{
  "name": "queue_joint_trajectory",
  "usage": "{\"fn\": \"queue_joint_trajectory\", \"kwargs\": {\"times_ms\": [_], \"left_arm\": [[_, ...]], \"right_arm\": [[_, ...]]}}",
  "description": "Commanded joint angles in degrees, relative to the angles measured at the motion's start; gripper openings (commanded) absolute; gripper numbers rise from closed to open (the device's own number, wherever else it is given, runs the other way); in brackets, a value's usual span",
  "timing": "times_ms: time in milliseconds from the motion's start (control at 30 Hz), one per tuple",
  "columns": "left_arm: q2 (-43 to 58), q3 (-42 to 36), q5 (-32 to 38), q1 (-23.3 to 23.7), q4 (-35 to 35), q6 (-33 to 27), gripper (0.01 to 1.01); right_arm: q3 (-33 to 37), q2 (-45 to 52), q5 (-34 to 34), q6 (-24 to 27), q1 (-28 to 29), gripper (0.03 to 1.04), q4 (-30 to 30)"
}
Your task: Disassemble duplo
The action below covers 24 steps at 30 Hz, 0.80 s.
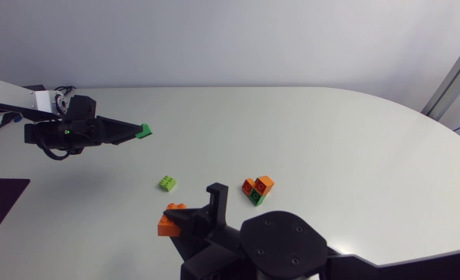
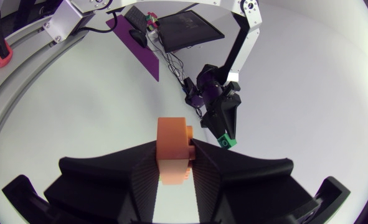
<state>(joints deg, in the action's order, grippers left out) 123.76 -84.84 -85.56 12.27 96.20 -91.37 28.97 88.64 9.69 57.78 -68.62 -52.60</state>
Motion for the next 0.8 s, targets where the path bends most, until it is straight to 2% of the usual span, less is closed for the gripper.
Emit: {"fn": "queue_joint_trajectory", "kwargs": {"times_ms": [0,167,367,600,767], "left_arm": [[1.2,-0.7,-4.6,-0.3,16.8,0.8,0.280],[4.4,-0.6,-4.6,-0.4,16.8,0.8,0.280],[9.6,-0.3,-4.6,-3.0,16.8,-1.3,0.280],[7.0,-0.7,-4.6,-4.2,16.9,-1.4,0.280],[0.8,-3.1,-3.5,-4.0,16.9,2.9,0.280]], "right_arm": [[-1.1,-0.8,0.8,0.9,0.3,0.21,0.1],[-1.1,-0.8,1.1,1.0,0.6,0.21,0.1],[-1.2,-0.8,1.2,1.1,0.8,0.21,0.1],[-1.2,-0.8,1.2,1.2,0.9,0.21,0.0],[-1.1,-0.7,1.2,1.2,0.9,0.21,0.0]]}}
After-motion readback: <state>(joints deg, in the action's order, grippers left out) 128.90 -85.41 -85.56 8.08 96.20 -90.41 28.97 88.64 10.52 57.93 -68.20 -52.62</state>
